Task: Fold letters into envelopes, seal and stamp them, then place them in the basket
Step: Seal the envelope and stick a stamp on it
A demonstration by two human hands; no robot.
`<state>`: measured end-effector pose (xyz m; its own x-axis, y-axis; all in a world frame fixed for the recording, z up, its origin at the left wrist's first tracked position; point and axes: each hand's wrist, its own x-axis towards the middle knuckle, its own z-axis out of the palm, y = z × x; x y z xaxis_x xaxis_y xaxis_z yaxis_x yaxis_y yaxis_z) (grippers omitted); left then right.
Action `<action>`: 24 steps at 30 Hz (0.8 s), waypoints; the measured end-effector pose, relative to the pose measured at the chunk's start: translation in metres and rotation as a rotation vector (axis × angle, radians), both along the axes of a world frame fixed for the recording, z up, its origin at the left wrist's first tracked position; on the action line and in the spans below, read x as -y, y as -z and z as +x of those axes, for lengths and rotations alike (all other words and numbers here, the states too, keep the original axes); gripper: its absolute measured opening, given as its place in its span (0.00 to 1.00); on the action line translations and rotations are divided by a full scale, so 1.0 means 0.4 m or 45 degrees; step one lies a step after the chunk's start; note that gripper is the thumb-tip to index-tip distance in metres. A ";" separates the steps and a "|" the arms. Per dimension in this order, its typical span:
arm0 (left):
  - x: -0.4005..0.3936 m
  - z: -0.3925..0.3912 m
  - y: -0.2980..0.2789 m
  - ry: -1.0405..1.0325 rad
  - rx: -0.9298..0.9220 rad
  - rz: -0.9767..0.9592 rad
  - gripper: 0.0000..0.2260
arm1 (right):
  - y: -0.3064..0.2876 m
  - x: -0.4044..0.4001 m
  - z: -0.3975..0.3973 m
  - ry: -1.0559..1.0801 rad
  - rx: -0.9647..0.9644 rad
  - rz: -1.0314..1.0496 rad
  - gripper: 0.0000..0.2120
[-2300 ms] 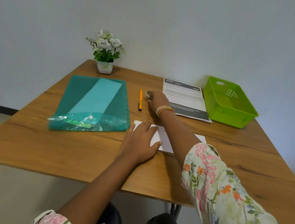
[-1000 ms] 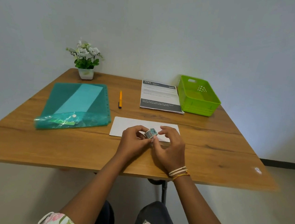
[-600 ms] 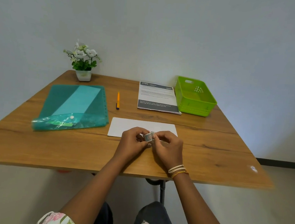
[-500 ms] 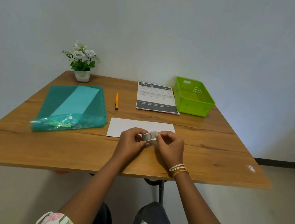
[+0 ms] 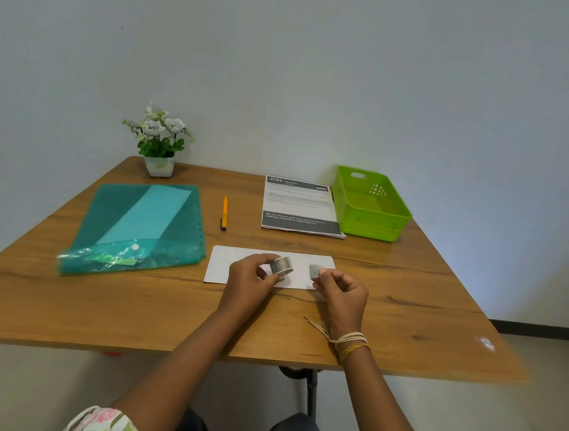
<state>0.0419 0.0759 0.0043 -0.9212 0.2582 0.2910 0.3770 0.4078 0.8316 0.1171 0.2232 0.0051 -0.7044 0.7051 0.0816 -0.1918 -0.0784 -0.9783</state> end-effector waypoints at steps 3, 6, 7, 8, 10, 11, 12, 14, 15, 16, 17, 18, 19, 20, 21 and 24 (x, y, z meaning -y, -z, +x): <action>-0.013 -0.059 -0.022 -0.054 -0.096 -0.056 0.17 | 0.005 -0.002 -0.001 -0.013 0.002 0.035 0.02; -0.028 -0.141 -0.047 -0.087 -0.126 -0.121 0.16 | 0.009 -0.006 -0.005 -0.013 0.007 0.056 0.02; -0.032 -0.168 -0.055 -0.084 -0.119 -0.154 0.15 | 0.011 -0.007 -0.007 -0.016 0.005 0.058 0.02; -0.036 -0.198 -0.061 -0.077 -0.125 -0.210 0.13 | 0.012 -0.008 -0.011 -0.016 0.005 0.067 0.02; -0.039 -0.250 -0.076 -0.065 -0.155 -0.388 0.04 | 0.008 -0.006 -0.020 -0.021 0.011 0.095 0.04; -0.041 -0.273 -0.083 -0.067 -0.169 -0.480 0.03 | 0.004 -0.005 -0.026 -0.029 0.007 0.101 0.04; -0.042 -0.293 -0.087 -0.073 -0.195 -0.577 0.04 | 0.002 -0.004 -0.031 -0.038 0.002 0.099 0.05; -0.044 -0.316 -0.090 -0.101 -0.278 -0.741 0.04 | 0.002 -0.002 -0.036 -0.045 0.011 0.089 0.05; -0.045 -0.324 -0.085 -0.109 -0.323 -0.780 0.04 | 0.004 -0.002 -0.035 -0.045 0.019 0.091 0.04; -0.047 -0.330 -0.078 -0.107 -0.367 -0.800 0.06 | 0.009 -0.004 -0.033 -0.042 0.026 0.101 0.04; -0.050 -0.333 -0.072 -0.101 -0.394 -0.806 0.08 | 0.013 -0.008 -0.031 -0.041 0.030 0.119 0.04; -0.052 -0.338 -0.065 -0.092 -0.394 -0.799 0.10 | 0.015 -0.011 -0.031 -0.040 0.033 0.141 0.05; -0.054 -0.338 -0.063 -0.077 -0.352 -0.765 0.11 | 0.015 -0.014 -0.032 -0.039 0.035 0.163 0.05; -0.055 -0.338 -0.061 -0.059 -0.280 -0.718 0.13 | 0.014 -0.015 -0.033 -0.037 0.037 0.182 0.05; -0.055 -0.336 -0.059 -0.043 -0.202 -0.671 0.14 | 0.013 -0.016 -0.035 -0.038 0.039 0.193 0.05; -0.054 -0.331 -0.042 0.017 -0.074 -0.600 0.14 | 0.013 -0.016 -0.037 -0.040 0.044 0.204 0.05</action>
